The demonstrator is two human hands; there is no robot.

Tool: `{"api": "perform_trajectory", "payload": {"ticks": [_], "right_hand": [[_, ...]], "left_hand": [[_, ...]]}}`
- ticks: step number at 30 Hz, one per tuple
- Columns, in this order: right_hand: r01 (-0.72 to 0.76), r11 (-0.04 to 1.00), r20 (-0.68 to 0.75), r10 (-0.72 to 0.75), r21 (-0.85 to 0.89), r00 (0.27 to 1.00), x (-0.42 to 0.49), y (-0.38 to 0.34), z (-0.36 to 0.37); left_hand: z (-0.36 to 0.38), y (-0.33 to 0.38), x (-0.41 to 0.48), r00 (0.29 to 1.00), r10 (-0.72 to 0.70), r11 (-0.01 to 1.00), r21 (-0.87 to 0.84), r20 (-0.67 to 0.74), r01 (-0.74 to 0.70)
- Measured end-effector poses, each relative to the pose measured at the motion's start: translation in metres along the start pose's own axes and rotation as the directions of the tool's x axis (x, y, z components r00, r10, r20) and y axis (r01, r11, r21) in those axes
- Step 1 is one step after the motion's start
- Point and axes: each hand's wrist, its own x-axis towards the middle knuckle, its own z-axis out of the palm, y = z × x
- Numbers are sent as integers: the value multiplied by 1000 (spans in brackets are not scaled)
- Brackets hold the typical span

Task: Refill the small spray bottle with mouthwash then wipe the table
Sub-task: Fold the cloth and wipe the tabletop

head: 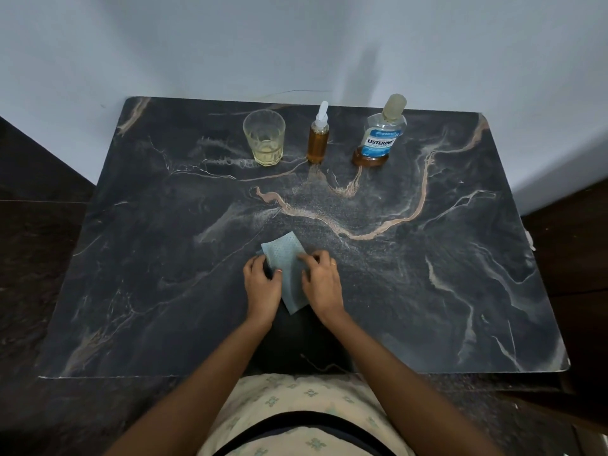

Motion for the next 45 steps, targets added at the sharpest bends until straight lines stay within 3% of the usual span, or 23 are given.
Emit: {"api": "perform_trajectory", "payload": {"ticks": [6,9,13,18,25,31,37,45], "right_hand": [[-55,996,55,51,74,997,5,-2,-1],[-78,988,63,70,137,996,5,-3,0],[-91,972,34,86,214,996,10,-5,3],[-79,962,68,63,261,996,19,-18,10],[-9,956,111,-24,292,994,54,-56,23],[25,910,29,-41,414,999,109,-96,25],[164,953,-49,-156,255,986,172,-137,28],[156,982,-67,-149,106,987,227,-164,31]], "left_hand": [[2,8,8,981,-187,945,-284,-50,165],[0,9,8,967,-254,920,-309,4,242],[-1,4,10,976,-213,953,-211,36,215],[-16,7,21,991,-123,985,-126,-51,116],[-51,13,54,977,-57,991,-134,-207,30],[-81,33,107,963,98,991,-67,-251,-118],[-102,55,182,960,200,980,38,-195,-197],[-103,78,249,949,294,946,172,-112,-273]]}}
